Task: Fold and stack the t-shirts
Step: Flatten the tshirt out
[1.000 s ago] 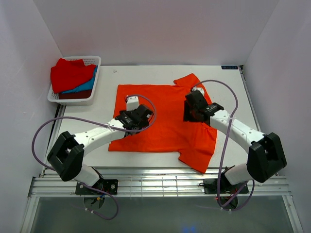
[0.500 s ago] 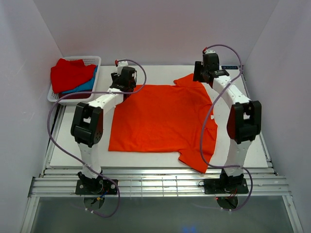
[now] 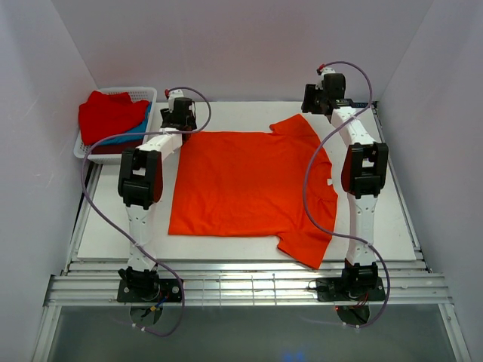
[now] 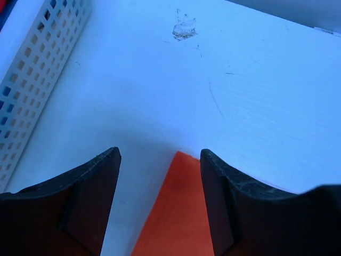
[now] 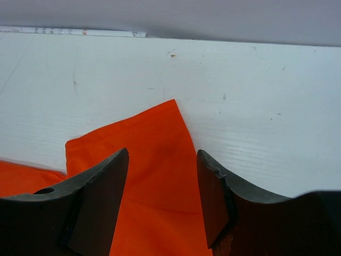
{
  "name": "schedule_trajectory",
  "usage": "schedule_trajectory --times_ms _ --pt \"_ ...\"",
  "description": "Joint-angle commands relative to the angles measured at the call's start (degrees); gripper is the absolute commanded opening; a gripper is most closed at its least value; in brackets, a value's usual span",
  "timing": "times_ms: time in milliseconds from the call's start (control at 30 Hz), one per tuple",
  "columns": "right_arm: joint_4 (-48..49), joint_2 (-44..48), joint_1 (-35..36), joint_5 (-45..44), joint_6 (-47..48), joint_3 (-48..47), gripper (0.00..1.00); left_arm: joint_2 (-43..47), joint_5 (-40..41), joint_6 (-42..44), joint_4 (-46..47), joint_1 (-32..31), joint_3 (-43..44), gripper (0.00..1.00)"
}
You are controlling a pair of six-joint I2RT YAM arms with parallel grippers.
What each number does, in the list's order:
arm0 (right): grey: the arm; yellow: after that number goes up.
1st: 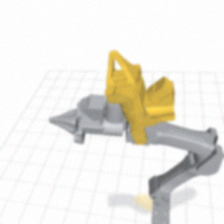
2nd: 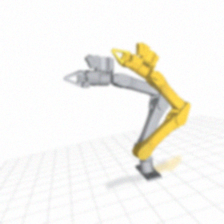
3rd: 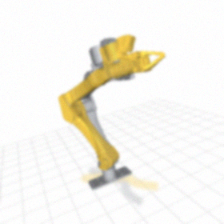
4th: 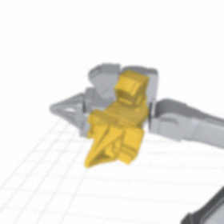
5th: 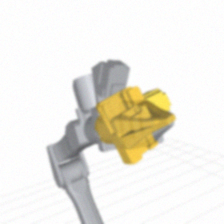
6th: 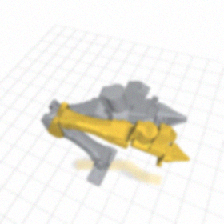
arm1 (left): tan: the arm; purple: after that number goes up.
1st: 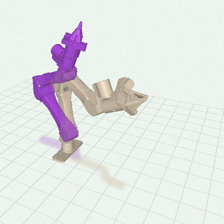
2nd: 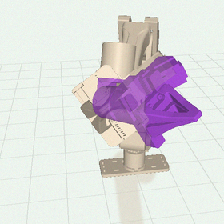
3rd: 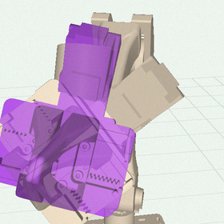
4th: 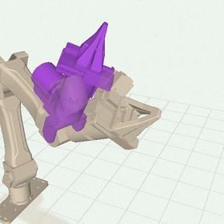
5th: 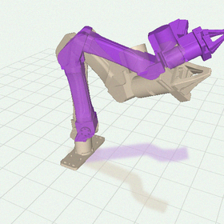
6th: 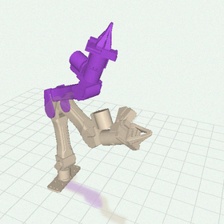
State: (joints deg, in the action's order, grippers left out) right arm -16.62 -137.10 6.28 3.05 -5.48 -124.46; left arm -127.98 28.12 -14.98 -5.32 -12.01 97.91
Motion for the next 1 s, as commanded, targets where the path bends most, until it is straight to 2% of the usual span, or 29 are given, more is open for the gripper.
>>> schedule_trajectory --times_ms 0,133,633,967 --pt "4.0 -2.3 -0.9 3.6 1.1 -3.0 0.60 -2.4 -2.8 0.3 0.1 0.9 4.6 0.72" --pt "4.9 -4.7 -1.7 5.0 0.6 -3.6 0.61 -5.6 -3.8 -1.1 -2.7 1.0 7.2 0.72" --pt "5.7 -11.7 -2.2 9.4 -1.5 -7.9 0.60 -4.6 -6.9 -4.2 -4.7 1.1 6.7 0.67" --pt "6.9 -14.8 -2.3 10.5 -2.9 -9.1 0.50 -4.2 -7.2 -3.7 -4.4 1.2 6.1 0.66"
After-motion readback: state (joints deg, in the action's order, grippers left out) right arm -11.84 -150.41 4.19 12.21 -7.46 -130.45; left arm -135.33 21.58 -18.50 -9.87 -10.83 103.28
